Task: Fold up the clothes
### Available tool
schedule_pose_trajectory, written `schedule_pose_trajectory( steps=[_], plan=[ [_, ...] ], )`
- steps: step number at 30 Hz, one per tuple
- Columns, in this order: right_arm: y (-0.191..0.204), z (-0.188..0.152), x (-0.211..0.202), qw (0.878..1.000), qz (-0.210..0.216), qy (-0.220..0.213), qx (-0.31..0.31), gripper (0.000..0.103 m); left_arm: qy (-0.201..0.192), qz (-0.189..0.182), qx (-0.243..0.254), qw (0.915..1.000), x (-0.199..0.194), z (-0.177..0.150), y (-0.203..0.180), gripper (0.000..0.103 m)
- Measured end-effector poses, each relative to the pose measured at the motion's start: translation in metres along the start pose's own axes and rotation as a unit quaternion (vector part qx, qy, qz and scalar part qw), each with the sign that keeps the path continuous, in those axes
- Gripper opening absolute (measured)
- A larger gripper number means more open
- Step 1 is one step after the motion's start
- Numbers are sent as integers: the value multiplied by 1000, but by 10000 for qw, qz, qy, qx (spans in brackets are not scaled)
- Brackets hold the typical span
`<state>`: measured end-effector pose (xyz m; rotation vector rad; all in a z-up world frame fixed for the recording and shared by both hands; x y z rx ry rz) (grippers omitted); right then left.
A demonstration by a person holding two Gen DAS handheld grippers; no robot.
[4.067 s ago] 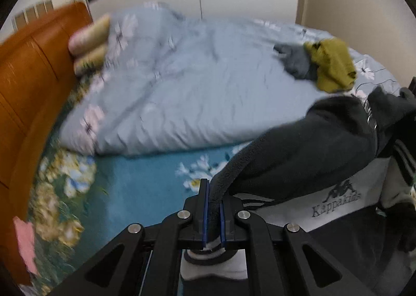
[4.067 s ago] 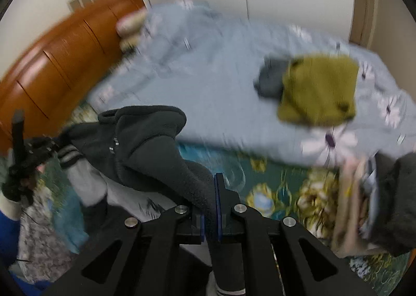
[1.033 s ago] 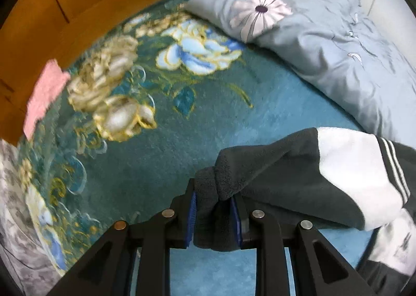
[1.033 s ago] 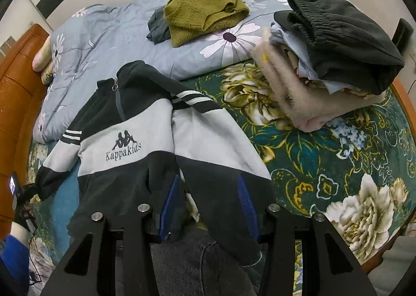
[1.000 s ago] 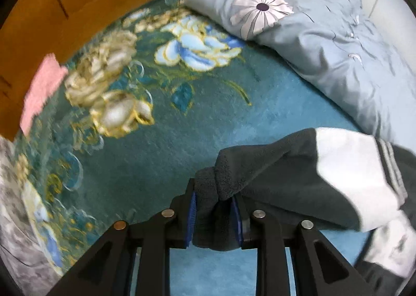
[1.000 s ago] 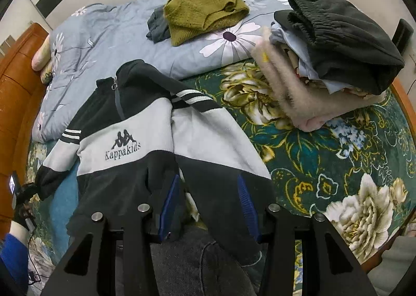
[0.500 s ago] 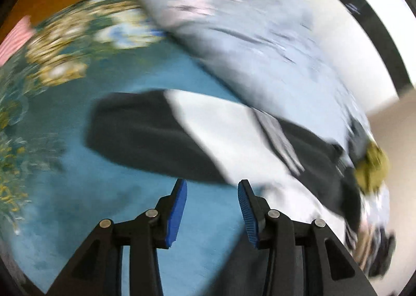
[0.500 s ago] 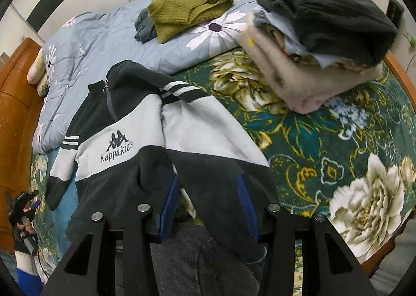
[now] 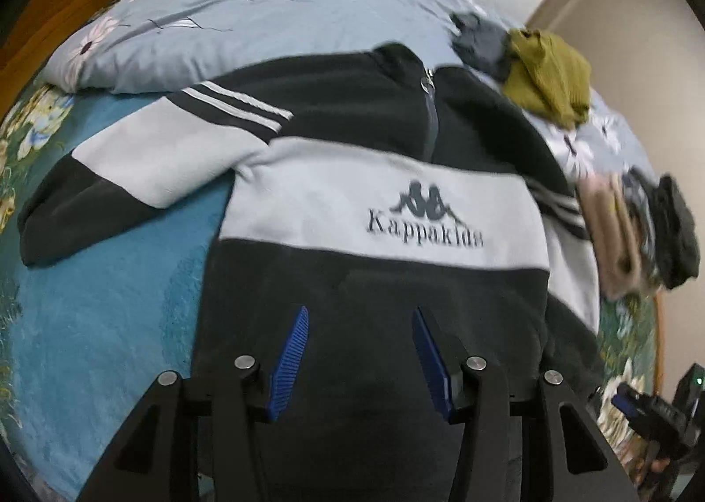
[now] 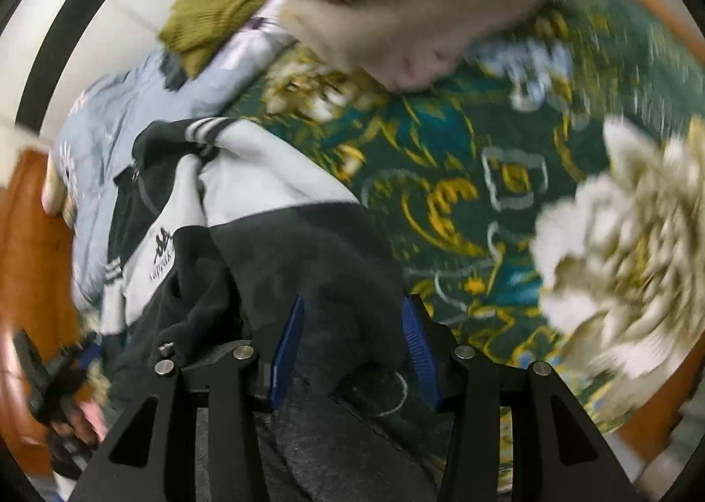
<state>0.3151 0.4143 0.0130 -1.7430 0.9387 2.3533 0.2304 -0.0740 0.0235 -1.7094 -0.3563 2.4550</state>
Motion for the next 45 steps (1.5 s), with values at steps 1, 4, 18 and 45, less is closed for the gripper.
schedule_pose_trajectory(
  steps=[1, 4, 18, 45],
  plan=[
    [-6, -1, 6, 9998, 112, 62, 141, 48, 37, 25, 16, 10000, 0, -1, -2, 53],
    [-25, 0, 22, 9974, 415, 187, 558, 48, 71, 108, 50, 9999, -3, -1, -4, 53],
    [-35, -16, 63, 9905, 671, 595, 1046, 23, 163, 233, 277, 9992, -9, -6, -24, 56],
    [-43, 97, -25, 9881, -1177, -773, -627, 14, -140, 427, -313, 9985, -38, -4, 21, 59]
  ],
)
Point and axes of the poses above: each gripper's, at about its wrist camera, not at the fingertips, and x roughly the way its jaws point, y to its left, z to its top, the point moved 2 cm from there along x, roughly the way its jaws point
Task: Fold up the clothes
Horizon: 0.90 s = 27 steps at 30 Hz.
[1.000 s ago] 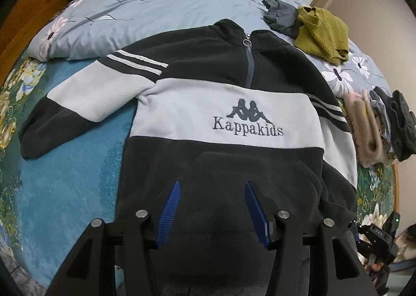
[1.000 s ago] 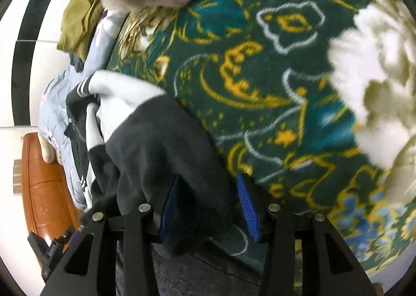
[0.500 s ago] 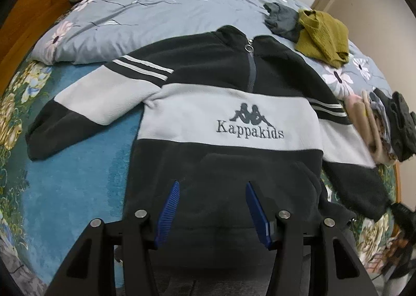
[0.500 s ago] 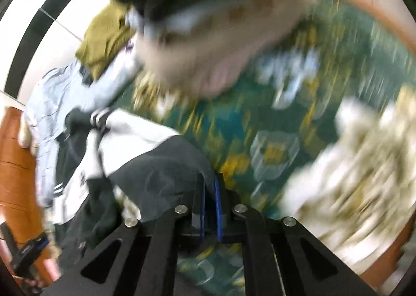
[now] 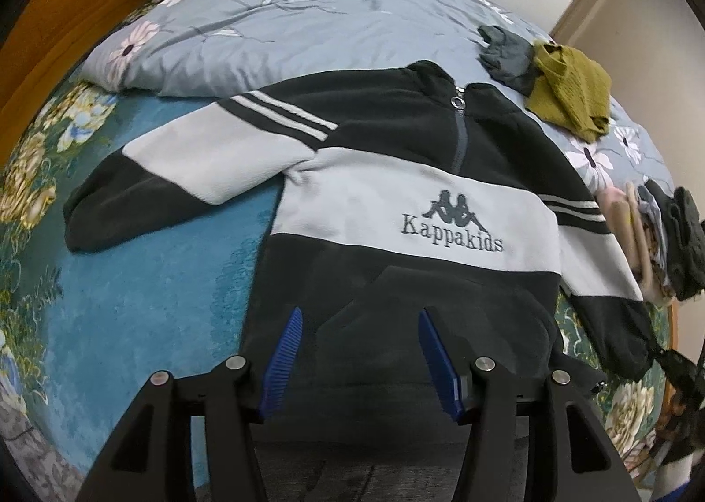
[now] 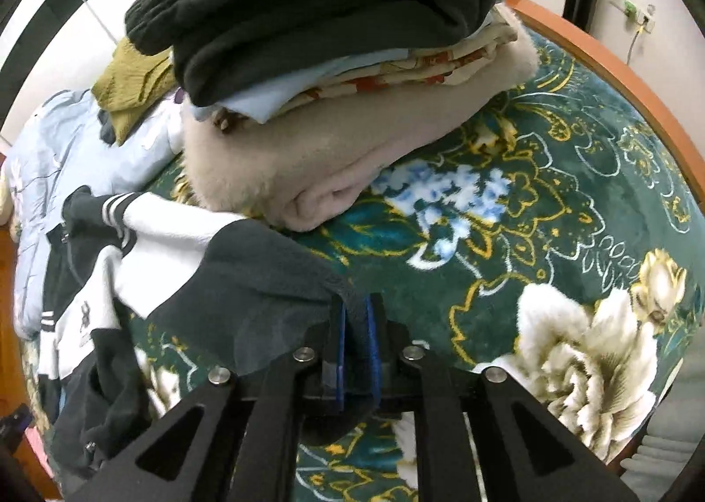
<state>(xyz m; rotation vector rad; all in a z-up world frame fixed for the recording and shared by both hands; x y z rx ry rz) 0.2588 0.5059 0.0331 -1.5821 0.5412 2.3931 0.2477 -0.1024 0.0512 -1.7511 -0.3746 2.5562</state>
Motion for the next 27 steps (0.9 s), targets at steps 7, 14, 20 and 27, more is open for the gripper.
schedule_pose_trajectory(
  steps=[7, 14, 20, 27],
  plan=[
    [16, -21, -48, 9990, 252, -372, 11, 28, -47, 66, -387, 9992, -4, -7, 40, 61],
    [121, -94, -42, 9798, 1641, 552, -998, 32, -49, 210, -768, 9968, -6, -28, 90, 61],
    [183, -112, -33, 9667, 1684, 958, -1674, 32, 51, 146, -1156, 9932, 3, -47, 120, 62],
    [221, -138, -20, 9546, 1172, 1236, -2443, 32, 95, 28, -1291, 9916, 10, -54, 134, 62]
  ],
)
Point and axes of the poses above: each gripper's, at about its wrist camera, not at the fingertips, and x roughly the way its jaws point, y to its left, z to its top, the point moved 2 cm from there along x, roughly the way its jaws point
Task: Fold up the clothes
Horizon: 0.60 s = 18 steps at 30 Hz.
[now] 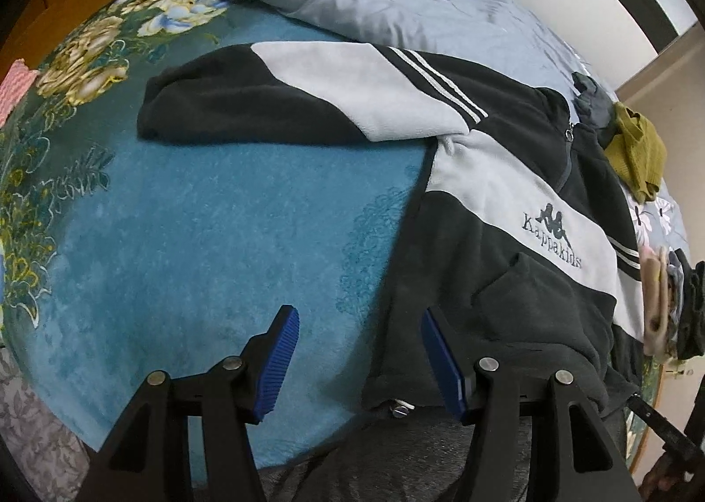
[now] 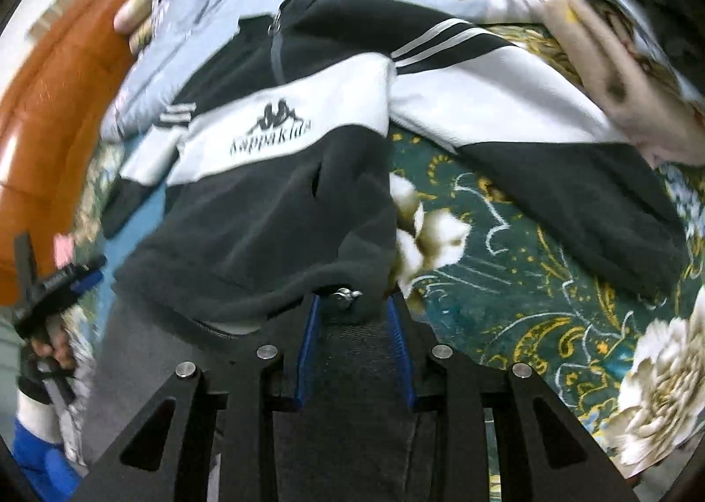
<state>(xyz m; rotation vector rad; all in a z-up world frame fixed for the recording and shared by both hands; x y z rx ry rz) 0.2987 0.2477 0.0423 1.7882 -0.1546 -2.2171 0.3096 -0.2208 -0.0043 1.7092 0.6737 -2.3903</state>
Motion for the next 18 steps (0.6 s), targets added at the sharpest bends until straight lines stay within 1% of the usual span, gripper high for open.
schedule_pose_trajectory(
  steps=[3, 5, 8, 12, 14, 18],
  plan=[
    [4, 2, 6, 9995, -297, 45, -97, 32, 44, -50, -2, 10000, 3, -1, 3, 62],
    [2, 7, 10, 9981, -600, 24, -121, 32, 53, -60, 58, 10000, 4, -3, 4, 62],
    [-2, 12, 16, 9960, -889, 50, -24, 32, 99, -23, 242, 9997, 5, -8, 8, 62],
    [-5, 17, 17, 9944, -1050, -9, 123, 32, 150, -63, 631, 9979, 4, -22, 13, 62],
    [-10, 20, 16, 9931, -1141, -39, 262, 32, 217, -168, 875, 9958, 3, -34, 13, 64],
    [-12, 23, 14, 9934, -1094, -47, 353, 33, 423, -440, 1271, 9900, 8, -53, 2, 65]
  ],
)
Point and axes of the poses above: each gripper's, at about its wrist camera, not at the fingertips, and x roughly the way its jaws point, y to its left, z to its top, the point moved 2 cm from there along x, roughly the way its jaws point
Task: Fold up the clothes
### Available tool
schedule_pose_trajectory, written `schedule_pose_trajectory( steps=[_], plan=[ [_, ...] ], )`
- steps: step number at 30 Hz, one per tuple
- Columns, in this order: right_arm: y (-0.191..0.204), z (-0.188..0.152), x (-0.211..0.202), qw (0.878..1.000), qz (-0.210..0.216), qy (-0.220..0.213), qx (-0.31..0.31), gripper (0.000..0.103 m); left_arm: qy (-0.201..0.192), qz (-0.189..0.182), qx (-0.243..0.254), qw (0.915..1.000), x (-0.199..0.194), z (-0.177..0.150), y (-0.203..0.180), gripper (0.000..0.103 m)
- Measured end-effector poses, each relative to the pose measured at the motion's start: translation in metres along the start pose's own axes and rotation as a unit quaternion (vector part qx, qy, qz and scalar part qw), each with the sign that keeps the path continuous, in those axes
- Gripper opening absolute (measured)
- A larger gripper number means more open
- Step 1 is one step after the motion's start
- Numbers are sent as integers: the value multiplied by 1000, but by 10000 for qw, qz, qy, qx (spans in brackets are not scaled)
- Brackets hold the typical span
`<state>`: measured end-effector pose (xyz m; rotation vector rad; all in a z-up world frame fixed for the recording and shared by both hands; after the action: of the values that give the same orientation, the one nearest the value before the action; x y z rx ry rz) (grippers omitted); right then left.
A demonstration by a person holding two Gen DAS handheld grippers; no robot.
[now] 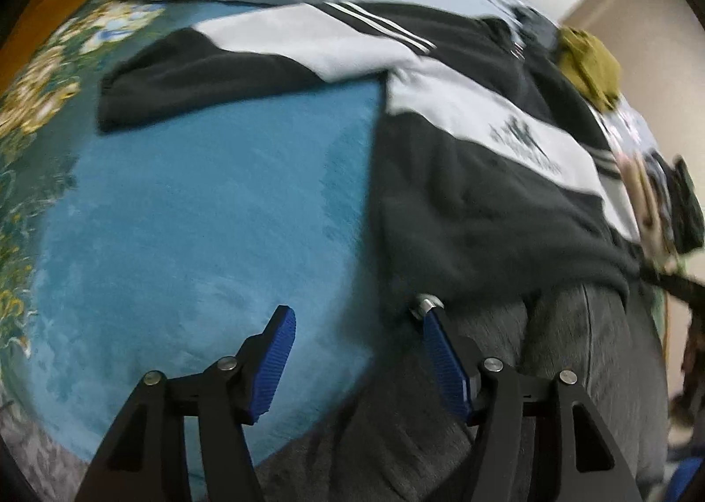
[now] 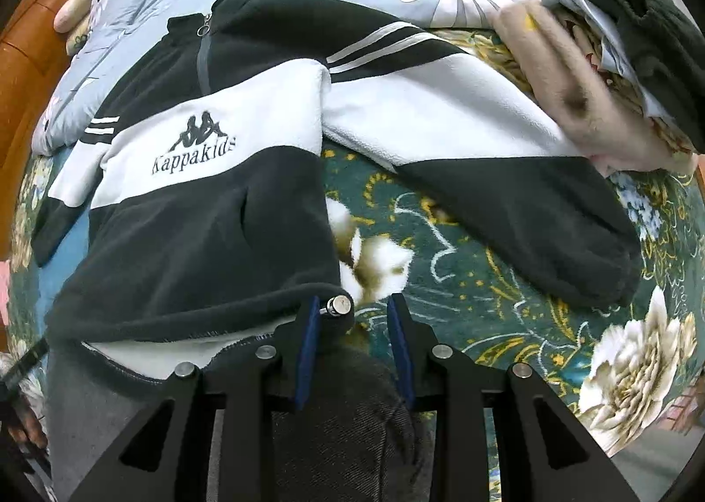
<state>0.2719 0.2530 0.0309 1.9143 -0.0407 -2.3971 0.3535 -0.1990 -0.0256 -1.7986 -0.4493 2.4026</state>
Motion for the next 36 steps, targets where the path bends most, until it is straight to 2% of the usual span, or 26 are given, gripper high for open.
schedule_pose_trajectory(
  steps=[2, 10, 13, 16, 18, 19, 21, 24, 25, 26, 28, 31, 33, 36],
  plan=[
    [2, 1, -1, 10000, -27, -5, -38, 33, 71, -56, 190, 9998, 5, -5, -8, 65],
    [0, 1, -5, 10000, -31, -63, 8, 33, -25, 496, 579, 9971, 25, 14, -13, 66],
    [-3, 2, -8, 9999, -18, -98, 71, 33, -142, 755, 544, 9956, 28, 21, -10, 67],
    [-4, 2, -7, 9999, 5, -86, 110, 33, -237, 758, 279, 9965, 32, 32, -9, 63],
    [-3, 2, -5, 9999, 24, -57, 112, 33, -244, 772, 186, 9965, 35, 37, -11, 43],
    [-1, 2, -3, 10000, 11, -43, 77, 33, -237, 777, 160, 9966, 37, 38, -13, 39],
    [2, 2, -1, 10000, -15, -15, 9, 33, -389, 805, 94, 9959, 30, 42, -17, 20],
    [2, 3, -5, 9994, -296, -141, -85, 33, -824, 824, -94, 9931, -4, 53, -21, 18],
    [-1, 4, -12, 9980, -536, -315, -80, 31, -970, 691, -202, 9927, -21, 57, -22, 18],
    [-4, 4, -23, 9952, -819, -530, -83, 23, -1084, 479, -290, 9925, -37, 61, -23, 18],
    [-12, 5, -47, 9896, -1116, -906, -74, 17, -1237, 54, -340, 9917, -66, 66, -27, 18],
    [-28, 2, -69, 9925, -664, -1020, 95, 17, -1328, 156, 68, 9910, -82, 69, -41, 18],
    [-29, -3, -68, 9952, -330, -923, 78, 17, -1338, 275, 185, 9905, -79, 70, -43, 18],
    [-17, -12, -52, 9980, 193, -594, -88, 18, -1191, 286, 39, 9925, -69, 70, -41, 18]
  ],
)
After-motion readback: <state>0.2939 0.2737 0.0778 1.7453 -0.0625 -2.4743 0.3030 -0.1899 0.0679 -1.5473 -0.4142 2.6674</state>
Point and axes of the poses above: each gripper's, at about its wrist camera, not at the fingertips, and x roughly the way its jaws point, y to its left, z to its top, the point moved 2 cm from there along x, roughly the way its jaws point
